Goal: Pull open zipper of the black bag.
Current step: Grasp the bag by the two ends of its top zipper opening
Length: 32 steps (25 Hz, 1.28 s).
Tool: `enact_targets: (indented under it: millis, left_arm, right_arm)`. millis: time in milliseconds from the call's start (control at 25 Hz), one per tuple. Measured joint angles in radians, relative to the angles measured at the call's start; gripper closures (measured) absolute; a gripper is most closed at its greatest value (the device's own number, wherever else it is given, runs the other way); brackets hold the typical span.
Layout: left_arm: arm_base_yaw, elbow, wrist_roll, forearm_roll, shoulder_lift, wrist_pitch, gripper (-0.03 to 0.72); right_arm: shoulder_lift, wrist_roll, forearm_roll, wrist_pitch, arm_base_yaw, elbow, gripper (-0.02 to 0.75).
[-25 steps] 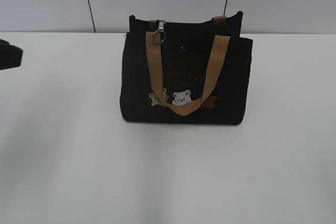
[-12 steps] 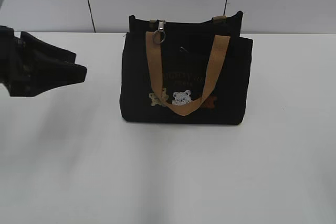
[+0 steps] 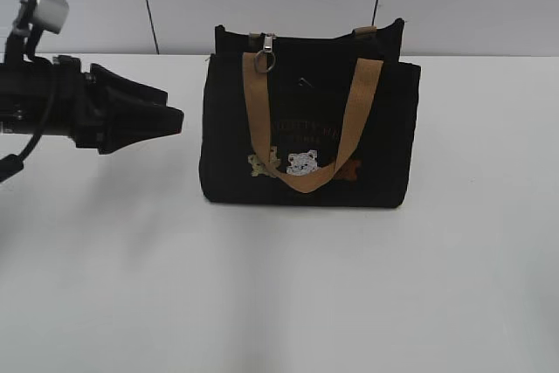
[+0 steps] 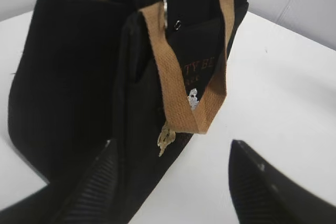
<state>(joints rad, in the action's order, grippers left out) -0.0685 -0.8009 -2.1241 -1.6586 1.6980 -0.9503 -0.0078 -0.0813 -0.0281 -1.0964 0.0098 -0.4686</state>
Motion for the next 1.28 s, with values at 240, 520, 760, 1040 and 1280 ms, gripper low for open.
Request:
enact_targets:
  millis: [240, 520, 760, 1040, 1280]
  left_arm:
    - [-0.043, -0.073, -0.004, -0.014, 0.13, 0.03, 0.16]
    - [-0.059, -0.164, -0.006, -0.058, 0.261, 0.036, 0.16]
    - [-0.115, -0.176, -0.013, -0.065, 0.321, 0.027, 0.157]
    - [-0.122, -0.177, -0.017, -0.074, 0.328, 0.026, 0.26]
    - [-0.122, -0.18, -0.017, -0.074, 0.328, 0.026, 0.471]
  right_arm:
    - [0.0, 0.0, 0.0, 0.0, 0.0, 0.0, 0.267]
    - [0.0, 0.0, 0.0, 0.0, 0.0, 0.0, 0.267]
    - [0.0, 0.0, 0.0, 0.0, 0.0, 0.0, 0.267]
    - [0.0, 0.0, 0.0, 0.0, 0.0, 0.0, 0.267]
    - [0.0, 0.0, 0.0, 0.0, 0.0, 0.0, 0.267]
